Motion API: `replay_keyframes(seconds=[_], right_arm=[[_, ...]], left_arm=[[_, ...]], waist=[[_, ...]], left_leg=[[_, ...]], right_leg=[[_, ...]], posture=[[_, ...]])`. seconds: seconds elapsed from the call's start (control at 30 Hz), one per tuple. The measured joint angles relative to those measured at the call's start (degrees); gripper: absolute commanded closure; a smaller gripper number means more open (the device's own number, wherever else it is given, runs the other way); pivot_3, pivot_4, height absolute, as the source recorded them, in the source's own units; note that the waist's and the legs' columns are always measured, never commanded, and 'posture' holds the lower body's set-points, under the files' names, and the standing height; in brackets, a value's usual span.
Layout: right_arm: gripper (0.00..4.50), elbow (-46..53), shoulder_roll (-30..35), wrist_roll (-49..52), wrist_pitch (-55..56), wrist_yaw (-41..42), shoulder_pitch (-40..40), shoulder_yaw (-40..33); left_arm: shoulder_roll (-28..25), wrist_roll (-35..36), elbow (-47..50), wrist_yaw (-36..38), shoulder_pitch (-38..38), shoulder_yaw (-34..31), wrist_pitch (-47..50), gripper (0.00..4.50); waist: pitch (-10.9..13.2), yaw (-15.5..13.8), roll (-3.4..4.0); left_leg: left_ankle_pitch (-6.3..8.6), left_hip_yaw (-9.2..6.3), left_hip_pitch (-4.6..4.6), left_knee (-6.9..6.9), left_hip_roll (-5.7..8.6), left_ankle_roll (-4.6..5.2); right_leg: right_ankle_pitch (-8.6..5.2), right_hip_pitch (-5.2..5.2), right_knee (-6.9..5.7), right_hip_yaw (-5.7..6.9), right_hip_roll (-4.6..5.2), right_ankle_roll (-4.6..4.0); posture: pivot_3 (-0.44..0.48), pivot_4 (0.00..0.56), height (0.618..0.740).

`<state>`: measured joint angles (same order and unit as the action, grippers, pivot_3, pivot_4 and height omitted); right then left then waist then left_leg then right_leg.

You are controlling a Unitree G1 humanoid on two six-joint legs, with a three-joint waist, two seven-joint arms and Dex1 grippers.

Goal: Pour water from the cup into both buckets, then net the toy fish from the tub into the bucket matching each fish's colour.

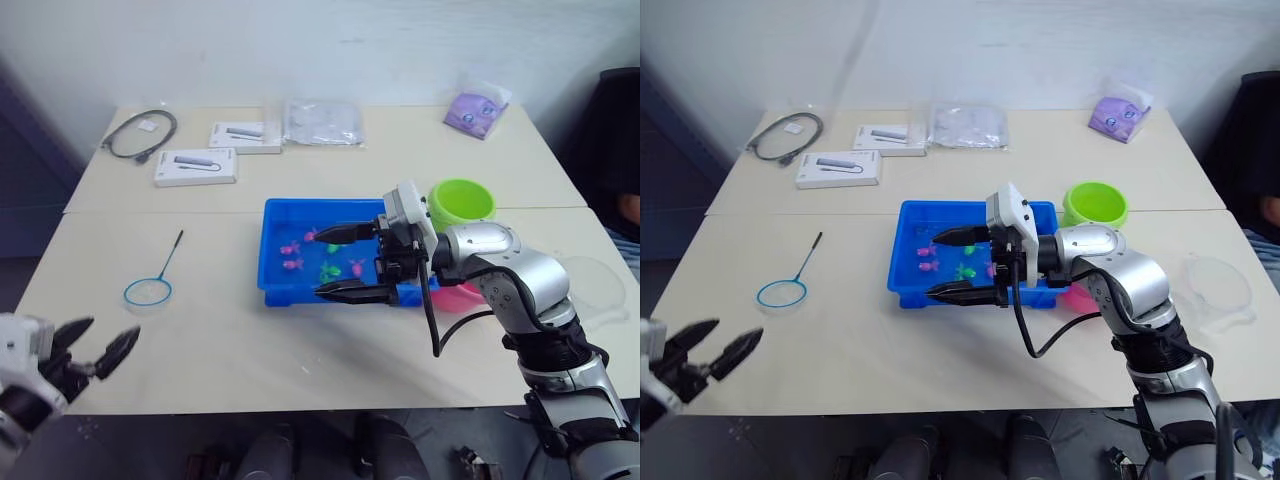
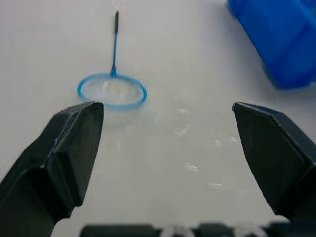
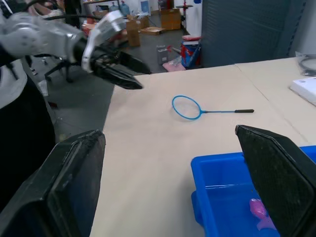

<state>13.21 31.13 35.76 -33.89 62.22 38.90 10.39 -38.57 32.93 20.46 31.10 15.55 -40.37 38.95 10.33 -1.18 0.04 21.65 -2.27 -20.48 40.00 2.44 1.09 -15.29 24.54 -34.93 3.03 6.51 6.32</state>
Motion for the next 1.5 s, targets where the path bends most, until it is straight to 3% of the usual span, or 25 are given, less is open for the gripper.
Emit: replay_keyframes(seconds=[0.13,0.2,0.4,0.53,0.63,0.87,0.93,1.07,1.13,1.2,1.3,1.43,1.5], right_arm=[[0.03,2.82,0.07,-0.30,-0.43,-3.53,-1.91,-1.93],[0.03,6.33,1.39,-0.35,-1.53,-5.78,-5.23,-3.61],[0.03,14.38,2.14,1.01,-5.18,-12.26,-11.49,-6.97],[0.03,18.88,2.36,2.23,-7.35,-15.85,-15.56,-8.44],[0.00,21.10,2.64,2.81,-8.23,-17.78,-16.53,-9.03],[0.00,22.75,3.67,3.45,-8.86,-20.52,-17.05,-10.39],[0.00,22.75,4.21,3.45,-8.86,-20.64,-17.17,-10.47],[0.00,22.61,6.25,5.11,-10.15,-19.66,-17.09,-10.63],[0.00,22.53,8.38,7.84,-11.72,-17.52,-17.70,-11.05],[0.00,22.40,11.35,9.71,-13.18,-15.06,-18.90,-11.60],[0.00,22.47,14.60,10.07,-13.29,-12.01,-19.32,-11.88],[0.00,22.30,15.39,9.59,-12.32,-11.31,-17.94,-11.91],[0.00,22.17,15.38,10.41,-12.48,-11.24,-16.73,-12.03]], left_arm=[[-6.77,-5.37,-15.55,-0.64,-13.24,8.39,1.06,0.00],[-9.00,-9.36,-25.80,-0.38,-22.74,16.21,1.20,0.00],[-8.84,-19.63,-54.56,0.82,-46.51,29.80,-3.34,0.00],[-6.88,-24.85,-68.28,2.86,-56.63,35.34,-8.86,0.00],[-6.16,-28.69,-74.44,5.46,-60.11,39.48,-11.91,0.83],[-4.91,-31.70,-82.05,5.48,-65.34,41.44,-13.78,3.91],[-4.98,-32.38,-82.40,5.77,-65.43,41.50,-14.52,4.48],[-6.09,-33.43,-81.23,8.99,-64.41,42.07,-16.61,4.48],[-8.25,-34.08,-74.32,14.24,-60.02,43.92,-19.10,4.48],[-9.53,-32.88,-64.86,19.45,-55.90,44.20,-17.51,4.48],[-12.73,-27.37,-40.02,25.94,-49.74,43.27,-9.14,4.48],[-14.49,-16.22,-13.25,32.88,-51.41,41.52,1.23,4.48],[-15.13,-14.96,-6.21,35.56,-51.35,43.67,0.85,4.48]], waist=[[-0.01,1.05,-0.02],[-0.02,1.13,-0.05],[-0.07,1.10,-0.21],[-0.08,1.24,-0.25],[-0.08,1.38,-0.26],[-0.09,1.15,-0.26],[-0.09,1.18,-0.26],[-0.08,1.22,-0.26],[-0.08,1.34,-0.27],[-0.06,1.27,-0.30],[-0.01,0.84,-0.39],[-0.03,0.03,-0.35],[-0.12,0.02,-0.19]], left_leg=[[0.01,0.05,0.05,-0.11,0.07,0.00],[0.01,-0.01,0.06,-0.14,0.12,0.01],[0.00,0.03,0.02,-0.02,0.24,0.04],[0.00,0.20,0.02,-0.03,0.27,0.05],[0.00,0.58,0.03,-0.04,0.30,0.05],[-0.01,0.82,0.17,0.04,0.14,0.08],[-0.01,0.86,0.17,0.03,0.11,0.08],[0.00,0.94,0.14,0.02,0.10,0.11],[0.03,1.06,0.12,-0.02,0.07,0.14],[0.05,1.05,0.00,0.02,0.05,0.18],[0.06,0.70,-0.41,0.33,0.05,0.20],[0.09,0.54,-0.70,0.60,0.06,0.18],[0.09,0.58,-0.61,0.54,0.07,0.18]], right_leg=[[0.00,0.10,-0.10,0.11,-0.18,0.00],[0.00,0.12,-0.19,0.36,-0.19,0.01],[0.02,0.17,-0.43,0.97,-0.06,0.03],[0.02,0.25,-0.44,1.22,0.01,0.03],[0.02,0.39,-0.46,1.25,0.03,0.03],[0.02,0.37,-0.60,1.16,0.07,0.03],[0.02,0.39,-0.61,1.15,0.06,0.03],[0.02,0.47,-0.60,1.14,0.08,0.03],[0.02,0.58,-0.60,1.15,0.13,0.03],[0.02,0.67,-0.58,1.17,0.16,0.03],[0.03,0.71,-0.46,0.95,0.26,0.03],[0.07,0.81,-0.44,0.83,0.28,0.04],[0.07,0.80,-0.45,0.81,0.23,0.04]], posture=[[0.000,0.150,0.735],[0.000,0.150,0.735],[0.000,0.150,0.735],[0.000,0.150,0.735],[0.000,0.150,0.735],[0.000,0.150,0.735],[0.000,0.150,0.735],[0.000,0.150,0.735],[0.000,0.150,0.735],[0.000,0.150,0.735],[0.000,0.150,0.735],[0.000,0.150,0.735],[0.000,0.150,0.735]])
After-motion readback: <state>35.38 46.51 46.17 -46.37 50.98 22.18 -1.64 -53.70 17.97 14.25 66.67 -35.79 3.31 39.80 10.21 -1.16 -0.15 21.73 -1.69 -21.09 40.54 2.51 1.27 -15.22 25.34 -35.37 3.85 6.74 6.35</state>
